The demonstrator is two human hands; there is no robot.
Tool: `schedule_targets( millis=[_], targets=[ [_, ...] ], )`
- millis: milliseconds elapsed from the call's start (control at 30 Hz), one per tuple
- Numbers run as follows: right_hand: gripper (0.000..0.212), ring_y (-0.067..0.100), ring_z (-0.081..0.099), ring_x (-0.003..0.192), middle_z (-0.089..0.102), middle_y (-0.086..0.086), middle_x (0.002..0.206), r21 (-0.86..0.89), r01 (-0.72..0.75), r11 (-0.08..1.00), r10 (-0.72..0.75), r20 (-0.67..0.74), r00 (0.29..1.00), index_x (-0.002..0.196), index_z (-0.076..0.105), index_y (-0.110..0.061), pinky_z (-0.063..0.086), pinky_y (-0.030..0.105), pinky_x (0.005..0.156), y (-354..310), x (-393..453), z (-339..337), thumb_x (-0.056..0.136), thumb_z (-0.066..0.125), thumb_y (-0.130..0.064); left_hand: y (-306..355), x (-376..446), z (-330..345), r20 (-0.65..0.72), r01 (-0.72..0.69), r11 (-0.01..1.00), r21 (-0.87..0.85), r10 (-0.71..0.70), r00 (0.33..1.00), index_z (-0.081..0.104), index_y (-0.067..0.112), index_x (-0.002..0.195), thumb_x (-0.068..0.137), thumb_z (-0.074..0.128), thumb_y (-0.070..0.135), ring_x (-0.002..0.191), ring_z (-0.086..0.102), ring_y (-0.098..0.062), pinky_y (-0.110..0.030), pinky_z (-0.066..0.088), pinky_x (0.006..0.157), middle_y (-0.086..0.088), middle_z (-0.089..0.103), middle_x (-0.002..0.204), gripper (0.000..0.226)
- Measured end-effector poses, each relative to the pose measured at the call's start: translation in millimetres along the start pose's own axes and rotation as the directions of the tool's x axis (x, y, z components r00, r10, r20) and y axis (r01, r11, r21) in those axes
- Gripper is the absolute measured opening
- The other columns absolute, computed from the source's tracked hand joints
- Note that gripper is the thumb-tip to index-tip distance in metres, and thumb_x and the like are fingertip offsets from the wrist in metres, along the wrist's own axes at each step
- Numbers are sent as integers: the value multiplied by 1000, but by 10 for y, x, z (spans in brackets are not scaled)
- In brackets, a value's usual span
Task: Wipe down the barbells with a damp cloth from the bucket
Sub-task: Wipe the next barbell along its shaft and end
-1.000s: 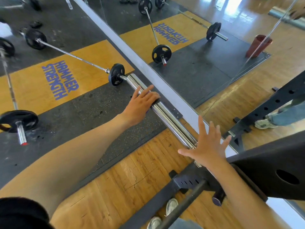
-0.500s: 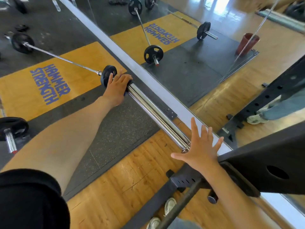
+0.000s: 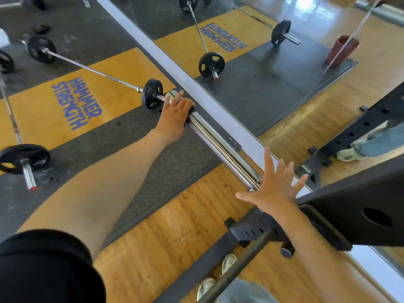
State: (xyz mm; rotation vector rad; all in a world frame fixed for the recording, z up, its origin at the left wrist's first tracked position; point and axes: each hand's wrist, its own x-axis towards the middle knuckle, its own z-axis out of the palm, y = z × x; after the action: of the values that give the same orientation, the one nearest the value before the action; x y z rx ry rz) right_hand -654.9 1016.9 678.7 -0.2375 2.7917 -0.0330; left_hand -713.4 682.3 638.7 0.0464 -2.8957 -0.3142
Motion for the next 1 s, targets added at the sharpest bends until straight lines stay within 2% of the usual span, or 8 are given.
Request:
schedule_targets(
  millis=[100, 267, 400, 500, 633, 800, 933, 1000],
  targets=[
    [129, 37, 3, 156, 7, 8, 170, 86, -8, 996, 10, -25, 1000, 158, -15, -35, 1, 68, 118, -57, -7, 14, 72, 75, -72, 392, -283, 70, -49, -120, 990, -73, 117, 992, 49, 16, 139, 84, 59, -4, 157, 12, -30, -49, 0, 126, -2, 49, 146, 59],
    [119, 37, 17, 153, 13, 18, 167, 10, 60, 998, -53, -344, 937, 161, 6, -31, 5, 63, 121, -208, -221, 242, 74, 84, -54, 1102, -747, 234, -9, -351, 933, -78, 352, 936, 45, 17, 146, 87, 44, 1, 157, 9, -28, -48, -1, 128, 0, 44, 154, 62],
    [132, 33, 0, 156, 4, 8, 170, 111, 43, 993, -25, -159, 987, 157, -18, -36, -4, 66, 118, -98, -156, 127, 69, 69, -80, 1056, -709, 125, 47, -477, 879, 2, 476, 878, 42, 17, 150, 84, 40, -1, 157, 11, -27, -47, -1, 127, -2, 42, 156, 68],
    [136, 37, -5, 155, 0, 11, 170, 50, -7, 999, 9, -54, 999, 156, -23, -37, -4, 69, 117, -11, 2, 36, 58, 50, -97, 668, -499, 55, 23, -328, 944, 17, 328, 944, 47, 18, 142, 83, 51, -10, 157, 12, -27, -50, 1, 127, -1, 46, 152, 65],
    [120, 34, 1, 156, 9, 6, 170, 51, -10, 999, 15, -101, 995, 160, -9, -34, -1, 69, 119, -86, -10, 89, 73, 54, -89, 641, -453, 118, -38, -162, 986, -40, 160, 986, 52, 16, 132, 82, 65, -6, 156, 15, -28, -53, 4, 127, 1, 50, 142, 56],
    [127, 34, 13, 155, 19, 14, 167, 38, 39, 999, -24, -329, 944, 162, 9, -31, -1, 63, 119, -215, -169, 252, 63, 73, -80, 1390, -881, 318, -55, -306, 949, -78, 303, 951, 47, 18, 143, 87, 47, -2, 157, 12, -29, -49, 5, 128, 0, 46, 152, 60],
    [142, 35, -5, 156, 0, 11, 170, 104, 29, 994, -18, -108, 994, 155, -26, -33, -7, 66, 117, -73, -89, 79, 62, 66, -88, 1276, -806, 188, 27, -414, 910, -1, 414, 910, 43, 22, 149, 91, 47, 7, 157, 13, -26, -49, 4, 128, 2, 43, 156, 60],
    [147, 38, -9, 155, -3, 13, 169, 87, -5, 996, 4, 7, 1000, 153, -32, -33, -8, 67, 116, 33, 34, -38, 57, 61, -93, 967, -638, 133, 27, -304, 952, -27, 305, 952, 46, 23, 144, 91, 49, 4, 157, 12, -26, -47, -5, 127, 2, 45, 154, 56]
  ],
)
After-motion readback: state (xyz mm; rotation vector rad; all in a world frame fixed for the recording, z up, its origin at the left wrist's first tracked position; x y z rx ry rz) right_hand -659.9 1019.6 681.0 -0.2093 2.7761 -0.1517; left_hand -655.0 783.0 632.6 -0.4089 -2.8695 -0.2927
